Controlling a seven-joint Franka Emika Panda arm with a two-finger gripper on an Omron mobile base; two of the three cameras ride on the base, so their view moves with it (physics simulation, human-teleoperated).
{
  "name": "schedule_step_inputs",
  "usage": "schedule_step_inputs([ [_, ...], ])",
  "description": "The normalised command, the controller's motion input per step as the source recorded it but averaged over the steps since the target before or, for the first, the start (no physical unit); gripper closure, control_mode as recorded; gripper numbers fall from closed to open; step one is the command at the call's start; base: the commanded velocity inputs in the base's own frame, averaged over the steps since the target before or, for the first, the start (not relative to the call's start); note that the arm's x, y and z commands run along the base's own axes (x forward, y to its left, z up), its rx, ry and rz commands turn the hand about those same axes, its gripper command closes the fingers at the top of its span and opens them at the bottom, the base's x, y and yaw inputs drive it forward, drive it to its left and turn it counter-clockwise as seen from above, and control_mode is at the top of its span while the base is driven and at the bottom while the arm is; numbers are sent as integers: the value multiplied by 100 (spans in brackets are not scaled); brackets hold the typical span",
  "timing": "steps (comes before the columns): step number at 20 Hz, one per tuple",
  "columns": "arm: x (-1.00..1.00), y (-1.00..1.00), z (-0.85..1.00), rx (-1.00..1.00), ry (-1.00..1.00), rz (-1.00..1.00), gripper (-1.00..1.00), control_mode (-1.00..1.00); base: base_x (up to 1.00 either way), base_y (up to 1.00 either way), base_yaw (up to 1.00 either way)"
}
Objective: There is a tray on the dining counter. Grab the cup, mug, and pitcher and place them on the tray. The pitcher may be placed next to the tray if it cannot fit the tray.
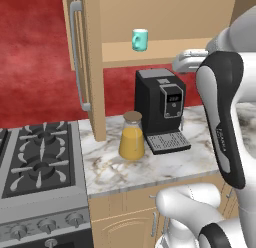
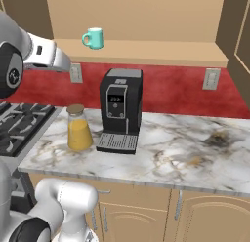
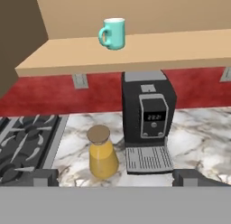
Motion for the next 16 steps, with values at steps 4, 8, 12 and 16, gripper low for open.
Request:
schedule_step_inputs([
  [4, 37, 0, 9, 0, -1, 0, -100, -100, 0, 0, 0],
  [8, 46, 0, 12, 0, 0, 0, -100, -100, 0, 0, 0],
  [12, 48, 6, 5, 0, 0, 0, -100, -100, 0, 0, 0],
  [16, 43, 7, 0, 0, 0, 0, -100, -100, 0, 0, 0],
])
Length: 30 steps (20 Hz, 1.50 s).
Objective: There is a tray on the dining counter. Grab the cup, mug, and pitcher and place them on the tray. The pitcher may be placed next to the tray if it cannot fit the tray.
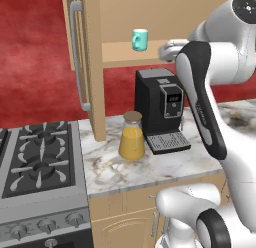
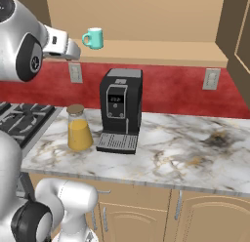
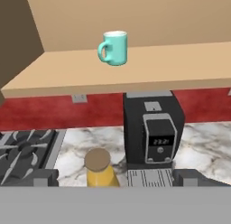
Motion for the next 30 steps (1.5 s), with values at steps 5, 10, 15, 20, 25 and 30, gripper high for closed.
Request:
schedule_step_inputs([
  [5, 42, 6, 0, 0, 0, 0, -100, -100, 0, 0, 0],
  [10, 41, 6, 0, 0, 0, 0, -100, -100, 0, 0, 0],
  [15, 34, 5, 0, 0, 0, 0, -100, -100, 0, 0, 0],
  [20, 19, 3, 0, 0, -7, 0, -100, -100, 0, 0, 0],
  [25, 11, 2, -1, 0, -11, 0, -100, -100, 0, 0, 0],
  [30, 13, 2, -12, 0, -9, 0, -100, -100, 0, 0, 0],
])
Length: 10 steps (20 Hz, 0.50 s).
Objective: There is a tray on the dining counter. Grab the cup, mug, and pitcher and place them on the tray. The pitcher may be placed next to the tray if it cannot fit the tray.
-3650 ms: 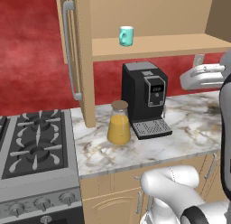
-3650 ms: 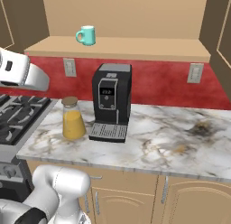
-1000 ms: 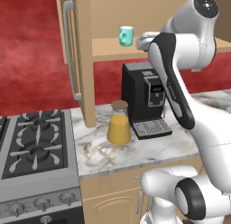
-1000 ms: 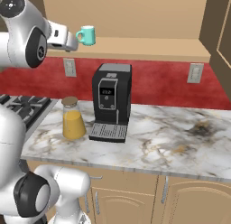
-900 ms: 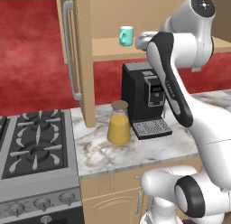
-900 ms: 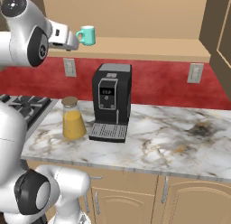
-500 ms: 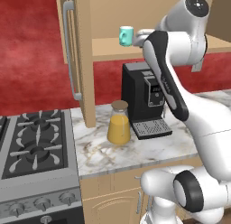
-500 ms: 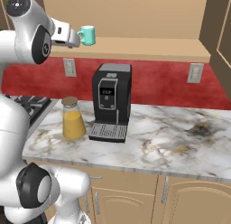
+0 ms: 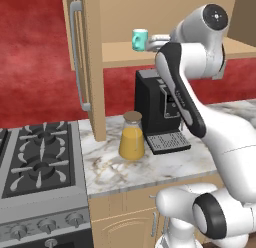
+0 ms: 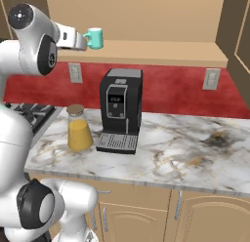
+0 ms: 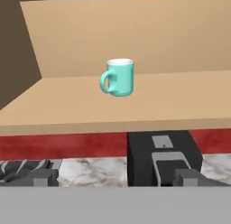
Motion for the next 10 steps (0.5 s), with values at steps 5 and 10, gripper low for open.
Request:
schedule_step_inputs([
  [5, 31, 8, -7, 0, -2, 0, -100, -100, 0, 0, 0],
  [10, 38, 0, 0, 0, 0, 0, -100, -100, 0, 0, 0],
])
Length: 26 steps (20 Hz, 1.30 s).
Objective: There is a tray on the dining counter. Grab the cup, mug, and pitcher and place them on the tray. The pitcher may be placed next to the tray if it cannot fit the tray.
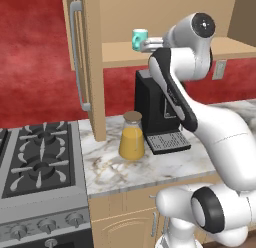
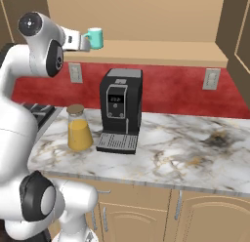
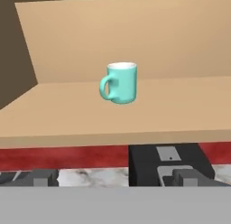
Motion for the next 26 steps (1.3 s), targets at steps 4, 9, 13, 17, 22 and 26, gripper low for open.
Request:
schedule_step_inputs([
  [4, 35, 3, 0, 0, 0, 0, -100, -100, 0, 0, 0],
  [9, 29, 7, 0, 0, 0, 0, -100, -100, 0, 0, 0],
  [13, 31, 7, 0, 0, 0, 0, -100, -100, 0, 0, 0],
  [17, 31, 5, 0, 0, 0, 0, -100, -100, 0, 0, 0],
  [22, 30, 6, 0, 0, 0, 0, -100, -100, 0, 0, 0],
  [26, 32, 6, 0, 0, 0, 0, -100, -100, 0, 0, 0],
])
